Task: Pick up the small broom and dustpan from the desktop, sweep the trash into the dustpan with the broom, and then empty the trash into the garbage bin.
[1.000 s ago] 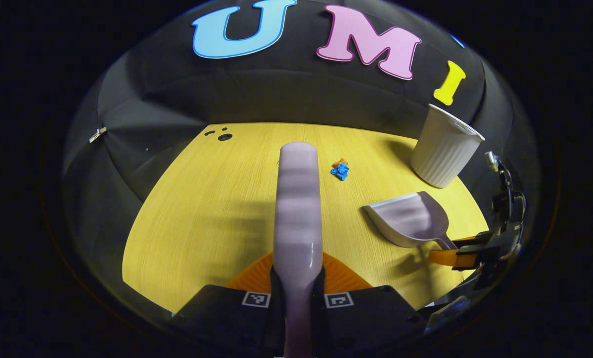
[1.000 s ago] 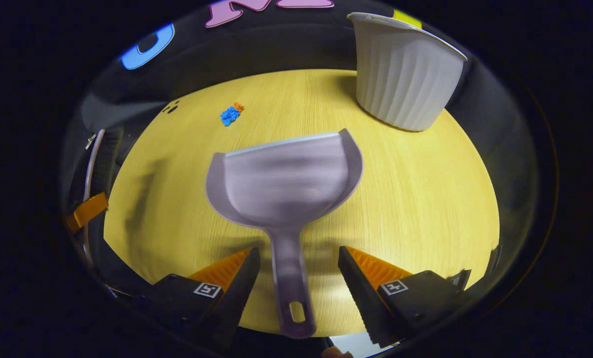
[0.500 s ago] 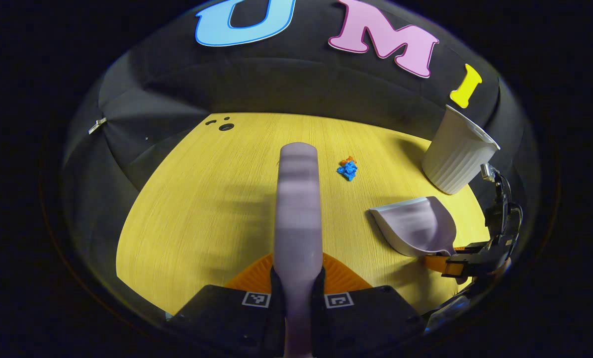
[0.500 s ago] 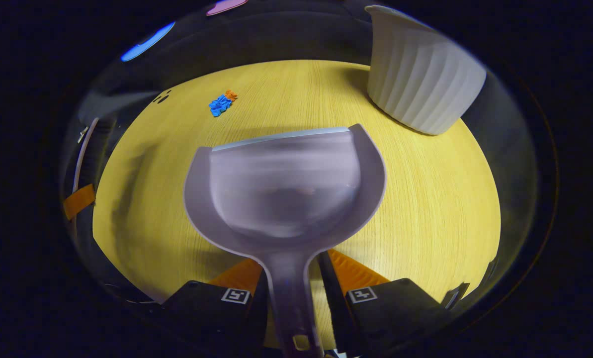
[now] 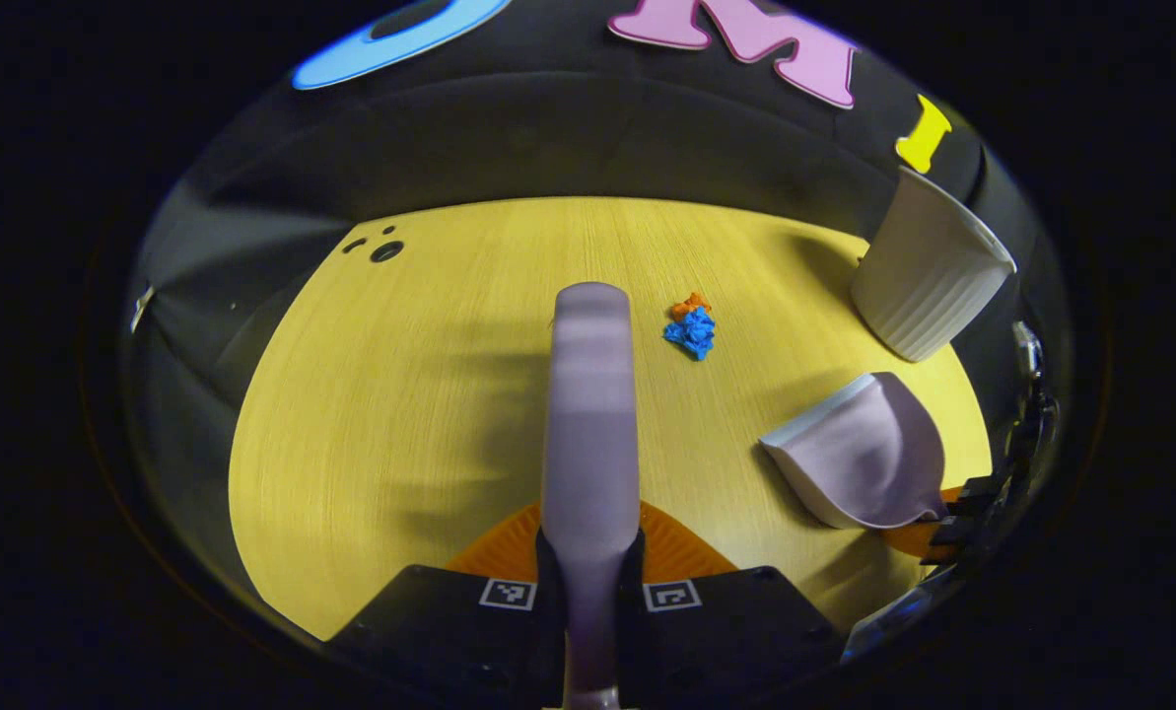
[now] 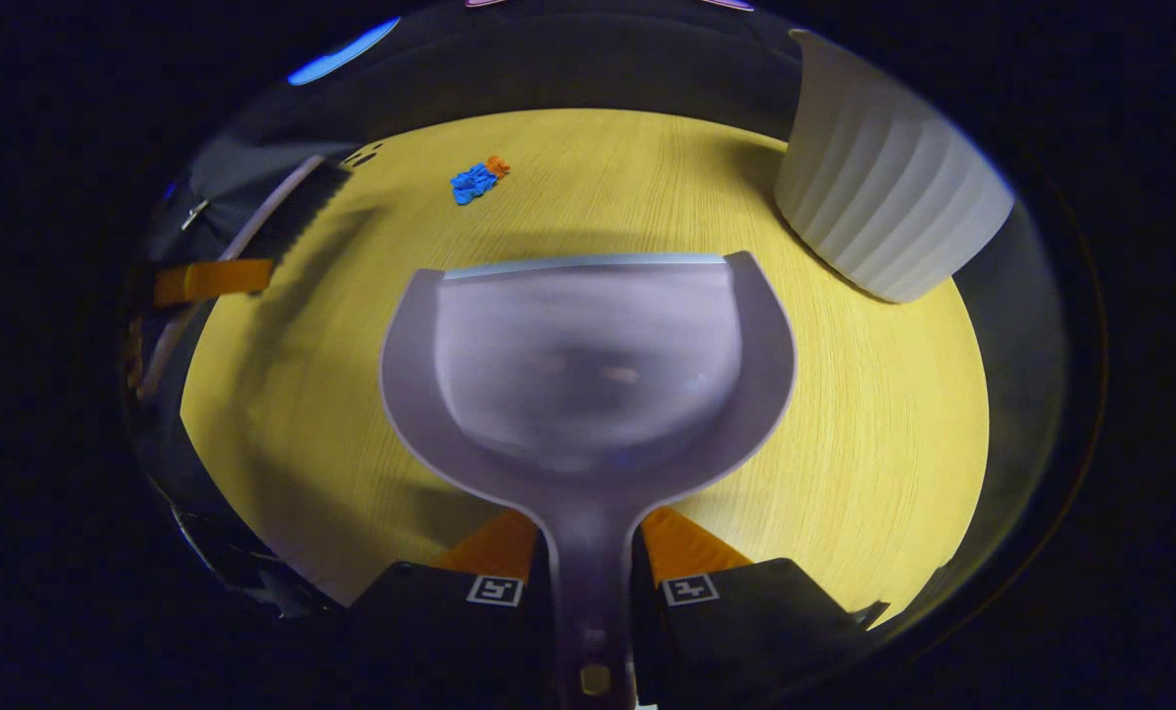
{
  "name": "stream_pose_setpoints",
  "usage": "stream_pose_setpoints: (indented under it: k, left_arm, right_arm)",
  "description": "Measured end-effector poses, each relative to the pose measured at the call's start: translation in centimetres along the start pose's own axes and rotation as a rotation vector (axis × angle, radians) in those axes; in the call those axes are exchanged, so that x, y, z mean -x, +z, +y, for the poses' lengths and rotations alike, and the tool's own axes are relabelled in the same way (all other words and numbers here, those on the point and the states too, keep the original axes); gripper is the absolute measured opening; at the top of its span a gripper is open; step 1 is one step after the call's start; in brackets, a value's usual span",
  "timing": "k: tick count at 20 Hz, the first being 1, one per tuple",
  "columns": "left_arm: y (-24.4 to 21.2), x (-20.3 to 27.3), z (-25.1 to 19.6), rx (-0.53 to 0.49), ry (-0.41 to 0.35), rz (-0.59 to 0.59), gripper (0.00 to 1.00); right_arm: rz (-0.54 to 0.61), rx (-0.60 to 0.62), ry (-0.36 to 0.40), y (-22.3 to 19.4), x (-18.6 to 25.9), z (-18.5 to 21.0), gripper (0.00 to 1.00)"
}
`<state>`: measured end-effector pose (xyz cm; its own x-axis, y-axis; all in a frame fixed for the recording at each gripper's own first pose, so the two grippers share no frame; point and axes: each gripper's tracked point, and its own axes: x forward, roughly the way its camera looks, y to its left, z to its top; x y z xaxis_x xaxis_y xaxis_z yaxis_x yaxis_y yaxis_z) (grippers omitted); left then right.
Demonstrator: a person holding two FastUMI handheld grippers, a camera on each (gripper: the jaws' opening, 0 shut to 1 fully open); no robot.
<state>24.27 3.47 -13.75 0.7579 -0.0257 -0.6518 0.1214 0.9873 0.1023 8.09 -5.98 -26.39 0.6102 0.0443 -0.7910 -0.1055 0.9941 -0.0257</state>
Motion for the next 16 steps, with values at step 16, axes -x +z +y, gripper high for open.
stream_pose_setpoints:
  k: [16]
  left_arm:
    - [9.2, -11.6, -4.6, -0.627, -0.233, 0.103, 0.25]
  right_arm:
    - [0.021, 0.157, 0.059, 0.5, 2.3, -1.4, 0.32]
